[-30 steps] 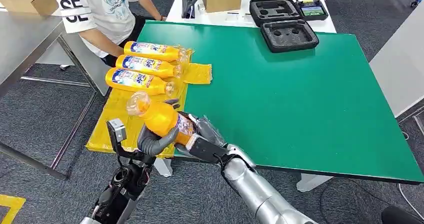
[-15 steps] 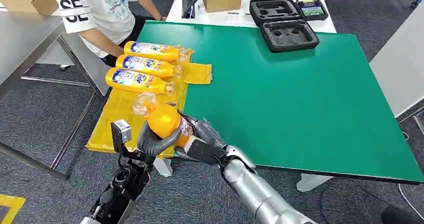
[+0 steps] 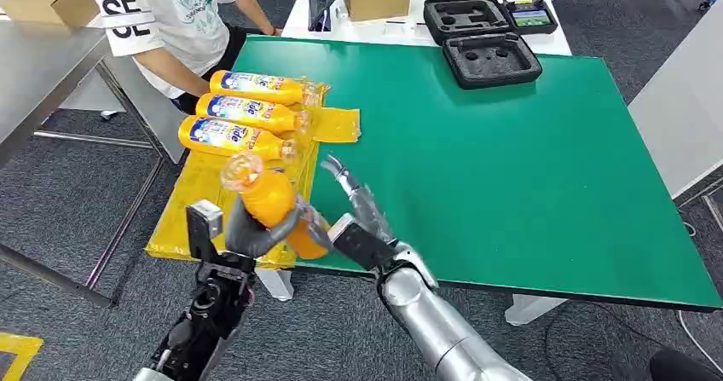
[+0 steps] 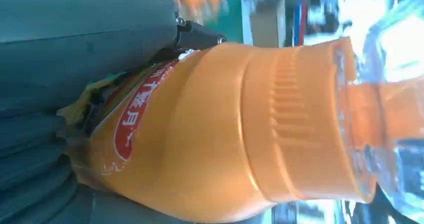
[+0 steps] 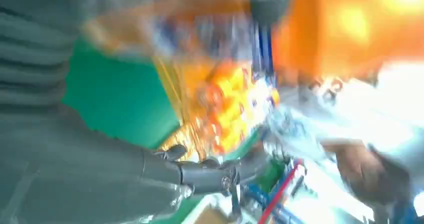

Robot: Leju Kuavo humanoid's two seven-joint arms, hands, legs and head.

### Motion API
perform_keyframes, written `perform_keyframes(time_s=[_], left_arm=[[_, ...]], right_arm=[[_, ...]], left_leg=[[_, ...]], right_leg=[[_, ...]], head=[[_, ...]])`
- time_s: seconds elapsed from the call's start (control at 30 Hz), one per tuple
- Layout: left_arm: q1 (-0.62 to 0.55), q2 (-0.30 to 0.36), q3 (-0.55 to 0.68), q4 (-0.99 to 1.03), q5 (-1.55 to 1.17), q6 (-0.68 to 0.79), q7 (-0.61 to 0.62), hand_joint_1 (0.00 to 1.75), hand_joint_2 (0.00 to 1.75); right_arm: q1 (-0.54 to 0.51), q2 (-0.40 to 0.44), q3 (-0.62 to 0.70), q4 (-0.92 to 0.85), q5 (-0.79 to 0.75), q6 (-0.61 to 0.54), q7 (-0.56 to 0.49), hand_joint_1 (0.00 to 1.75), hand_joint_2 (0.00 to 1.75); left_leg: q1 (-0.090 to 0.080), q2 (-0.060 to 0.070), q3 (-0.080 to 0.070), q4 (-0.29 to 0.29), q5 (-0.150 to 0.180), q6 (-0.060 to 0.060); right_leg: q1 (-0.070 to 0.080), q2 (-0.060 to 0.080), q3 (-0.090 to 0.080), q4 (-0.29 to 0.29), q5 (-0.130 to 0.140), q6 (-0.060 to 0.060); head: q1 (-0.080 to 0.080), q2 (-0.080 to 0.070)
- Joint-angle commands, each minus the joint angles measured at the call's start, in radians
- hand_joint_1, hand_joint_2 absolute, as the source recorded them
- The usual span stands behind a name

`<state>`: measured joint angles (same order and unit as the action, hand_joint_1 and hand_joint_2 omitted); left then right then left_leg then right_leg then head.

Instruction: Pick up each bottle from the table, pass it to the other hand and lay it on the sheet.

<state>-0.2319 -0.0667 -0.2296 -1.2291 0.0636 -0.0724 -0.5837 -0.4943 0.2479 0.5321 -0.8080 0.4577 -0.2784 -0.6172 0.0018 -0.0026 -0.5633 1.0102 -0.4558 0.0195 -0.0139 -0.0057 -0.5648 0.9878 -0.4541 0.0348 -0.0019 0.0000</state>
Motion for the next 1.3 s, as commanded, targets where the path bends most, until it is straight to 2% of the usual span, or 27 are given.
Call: perform_keyframes(time_s=[0.03, 0.1, 0.33, 0.4, 0.47, 0.53, 0.6, 0.7, 0.8, 1.1, 1.3], left_arm=[[-0.08, 0.029, 0.086, 0.032, -0.146, 0.217, -0.012, 1.75, 1.75], [-0.094, 0.031, 0.102, 0.036, -0.181, 0.267, -0.011, 1.75, 1.75], [-0.153, 0.062, 0.101, 0.035, -0.359, 0.408, -0.014, 1.75, 1.75], [-0.203, 0.105, 0.051, 0.046, -0.553, 0.483, 0.044, 1.75, 1.75], [-0.258, 0.14, 0.01, 0.079, -0.669, 0.45, 0.126, 1.75, 1.75], [-0.275, 0.138, 0.02, 0.094, -0.67, 0.44, 0.127, 1.75, 1.75], [-0.333, 0.178, -0.054, 0.204, -0.821, 0.392, 0.209, 1.75, 1.75], [-0.39, 0.193, -0.119, 0.376, -0.918, 0.334, 0.23, 1.75, 1.75], [-0.411, 0.185, -0.144, 0.493, -0.932, 0.335, 0.216, 1.75, 1.75], [-0.485, 0.179, -0.208, 0.715, -1.006, 0.253, 0.26, 1.75, 1.75], [-0.514, 0.19, -0.207, 0.782, -1.004, 0.174, 0.259, 1.75, 1.75]], right_arm=[[0.037, -0.032, -0.07, -0.168, -0.072, -0.048, -0.043, 0.0, 0.0], [0.053, -0.034, -0.074, -0.206, -0.095, -0.061, -0.053, 0.0, 0.0], [0.092, -0.054, -0.066, -0.278, -0.139, -0.075, -0.057, 0.0, 0.0], [0.098, -0.058, -0.073, -0.283, -0.145, -0.077, -0.054, 0.0, 0.0], [0.107, -0.062, -0.081, -0.299, -0.156, -0.07, -0.061, 0.0, 0.0], [0.11, -0.064, -0.081, -0.31, -0.156, -0.064, -0.061, 0.0, 0.0], [0.124, -0.063, -0.081, -0.349, -0.168, -0.062, -0.081, 0.0, 0.0], [0.131, -0.069, -0.049, -0.434, -0.211, -0.063, -0.081, 0.0, 0.0], [0.123, -0.072, -0.022, -0.476, -0.237, -0.085, -0.081, 0.0, 0.0], [0.099, -0.072, -0.006, -0.507, -0.289, -0.097, -0.081, 0.0, 0.0], [0.098, -0.068, -0.014, -0.482, -0.303, -0.083, -0.081, 0.0, 0.0]], left_leg=[[0.002, -0.005, -0.001, 0.001, 0.001, -0.002], [0.002, -0.001, -0.002, 0.002, 0.0, -0.002], [0.001, -0.003, -0.002, 0.001, 0.001, -0.001], [0.001, -0.003, -0.002, 0.001, 0.001, -0.001], [0.002, -0.004, -0.003, 0.001, 0.001, -0.001], [0.003, -0.005, -0.003, 0.002, 0.001, -0.002], [0.002, -0.004, -0.002, 0.001, 0.001, -0.002], [0.001, -0.004, -0.001, 0.001, 0.001, -0.002], [0.002, -0.003, 0.0, 0.0, 0.001, -0.002], [0.002, -0.001, 0.0, 0.001, 0.001, -0.002], [0.003, 0.0, 0.0, 0.001, 0.001, -0.002]], right_leg=[[0.002, -0.004, 0.001, 0.0, 0.0, -0.002], [0.002, -0.001, -0.001, 0.001, 0.0, -0.001], [0.001, -0.002, 0.0, 0.0, 0.0, -0.001], [0.001, -0.003, -0.001, 0.001, 0.0, -0.001], [0.001, -0.004, -0.001, 0.001, 0.0, -0.001], [0.003, -0.005, 0.0, 0.001, 0.0, -0.002], [0.002, -0.004, 0.0, 0.0, 0.0, -0.002], [0.001, -0.004, 0.001, 0.0, 0.0, -0.002], [0.002, -0.003, 0.002, 0.0, 0.0, -0.002], [0.002, 0.0, 0.001, 0.0, 0.0, -0.002], [0.003, 0.001, 0.001, 0.0, 0.001, -0.002]], head=[[0.001, 0.0], [0.0, 0.0], [0.0, 0.0], [0.001, 0.0], [0.001, 0.0], [0.001, 0.0], [0.001, 0.0], [0.001, 0.0], [0.001, 0.0], [0.001, 0.0], [0.0, 0.0]])
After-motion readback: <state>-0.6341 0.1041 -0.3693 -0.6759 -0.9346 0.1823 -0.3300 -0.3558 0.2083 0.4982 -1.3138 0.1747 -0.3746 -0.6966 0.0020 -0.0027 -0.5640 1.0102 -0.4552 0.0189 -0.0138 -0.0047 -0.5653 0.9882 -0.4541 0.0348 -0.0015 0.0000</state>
